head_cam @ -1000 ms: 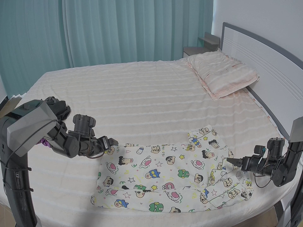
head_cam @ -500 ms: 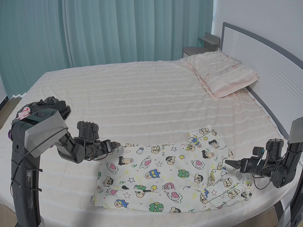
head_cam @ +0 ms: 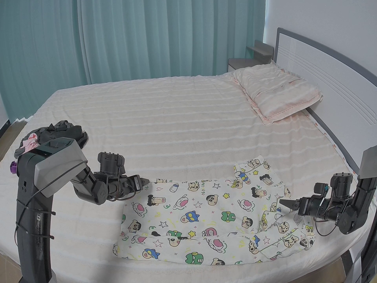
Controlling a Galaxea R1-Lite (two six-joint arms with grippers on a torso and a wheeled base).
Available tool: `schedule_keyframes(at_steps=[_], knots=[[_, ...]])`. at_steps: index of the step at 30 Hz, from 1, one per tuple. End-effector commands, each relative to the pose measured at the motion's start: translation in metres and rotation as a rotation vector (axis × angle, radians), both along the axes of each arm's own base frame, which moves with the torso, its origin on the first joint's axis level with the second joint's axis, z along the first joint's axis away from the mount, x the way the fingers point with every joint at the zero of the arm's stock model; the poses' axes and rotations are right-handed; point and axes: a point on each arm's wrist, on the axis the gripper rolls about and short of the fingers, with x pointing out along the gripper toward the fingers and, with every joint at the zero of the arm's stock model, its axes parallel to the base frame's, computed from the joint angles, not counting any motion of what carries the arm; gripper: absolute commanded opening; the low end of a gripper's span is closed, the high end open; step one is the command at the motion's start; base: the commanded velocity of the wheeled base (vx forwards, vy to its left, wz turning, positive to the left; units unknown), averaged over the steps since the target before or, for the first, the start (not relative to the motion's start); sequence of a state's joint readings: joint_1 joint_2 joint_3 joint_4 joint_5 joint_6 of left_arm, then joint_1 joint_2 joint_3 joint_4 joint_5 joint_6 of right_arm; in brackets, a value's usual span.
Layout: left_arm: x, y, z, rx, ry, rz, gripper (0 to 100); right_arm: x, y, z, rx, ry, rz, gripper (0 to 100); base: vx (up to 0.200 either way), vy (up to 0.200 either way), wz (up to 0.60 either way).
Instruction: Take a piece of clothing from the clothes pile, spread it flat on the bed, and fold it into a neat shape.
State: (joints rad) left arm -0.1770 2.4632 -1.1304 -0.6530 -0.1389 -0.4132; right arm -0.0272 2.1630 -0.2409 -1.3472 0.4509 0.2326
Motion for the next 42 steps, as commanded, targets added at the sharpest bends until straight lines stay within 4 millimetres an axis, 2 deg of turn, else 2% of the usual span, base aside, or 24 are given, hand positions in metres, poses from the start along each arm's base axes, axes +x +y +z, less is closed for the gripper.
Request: schedule_keyframes(at_steps=[1, 7, 8, 10, 13, 14, 15, 16, 20, 26, 35, 42], knots=[[0.004, 0.001, -0.001, 0.001, -0.006, 0.015, 0, 0.003, -0.001, 0.002, 0.002, -0.015, -0.005, 100, 0.0, 0.0, 0.0], [0.004, 0.004, 0.002, 0.022, -0.011, 0.095, 0, 0.02, 0.0, 0.017, 0.068, -0.059, -0.084, 100, 0.0, 0.0, 0.0], [0.005, 0.004, 0.005, 0.026, -0.021, 0.13, 0, 0.033, 0.003, 0.021, 0.083, -0.081, -0.102, 100, 0.0, 0.0, 0.0], [0.004, 0.004, 0.008, 0.027, -0.027, 0.142, 0, 0.042, 0.002, 0.023, 0.076, -0.083, -0.117, 100, 0.0, 0.0, 0.0], [0.002, 0.003, 0.019, 0.03, -0.037, 0.153, 0, 0.077, 0.002, 0.031, 0.071, -0.032, -0.156, 100, 0.0, 0.0, 0.0], [0.002, 0.003, 0.019, 0.03, -0.037, 0.153, 0, 0.077, 0.002, 0.031, 0.071, -0.032, -0.156, 100, 0.0, 0.0, 0.0], [-0.002, 0.003, 0.02, 0.032, -0.029, 0.15, 0, 0.095, 0.002, 0.037, 0.088, 0.002, -0.172, 100, 0.0, 0.0, 0.0], [-0.003, 0.002, 0.02, 0.034, -0.027, 0.147, 0, 0.101, 0.002, 0.037, 0.094, 0.013, -0.175, 100, 0.0, 0.0, 0.0], [-0.011, 0.0, 0.023, 0.037, -0.017, 0.139, 0, 0.132, 0.009, 0.027, 0.102, 0.084, -0.179, 100, 0.0, 0.0, 0.0], [-0.014, 0.001, 0.023, 0.05, -0.01, 0.157, 0, 0.168, 0.013, -0.003, 0.069, 0.123, -0.202, 100, 0.0, 0.0, 0.0], [-0.013, 0.001, 0.023, 0.048, -0.011, 0.156, 0, 0.192, 0.015, -0.011, 0.055, 0.183, -0.207, 100, 0.0, 0.0, 0.0], [-0.014, 0.003, 0.021, 0.043, -0.004, 0.153, 0, 0.202, 0.032, -0.015, 0.029, 0.221, -0.166, 100, 0.0, 0.0, 0.0]])
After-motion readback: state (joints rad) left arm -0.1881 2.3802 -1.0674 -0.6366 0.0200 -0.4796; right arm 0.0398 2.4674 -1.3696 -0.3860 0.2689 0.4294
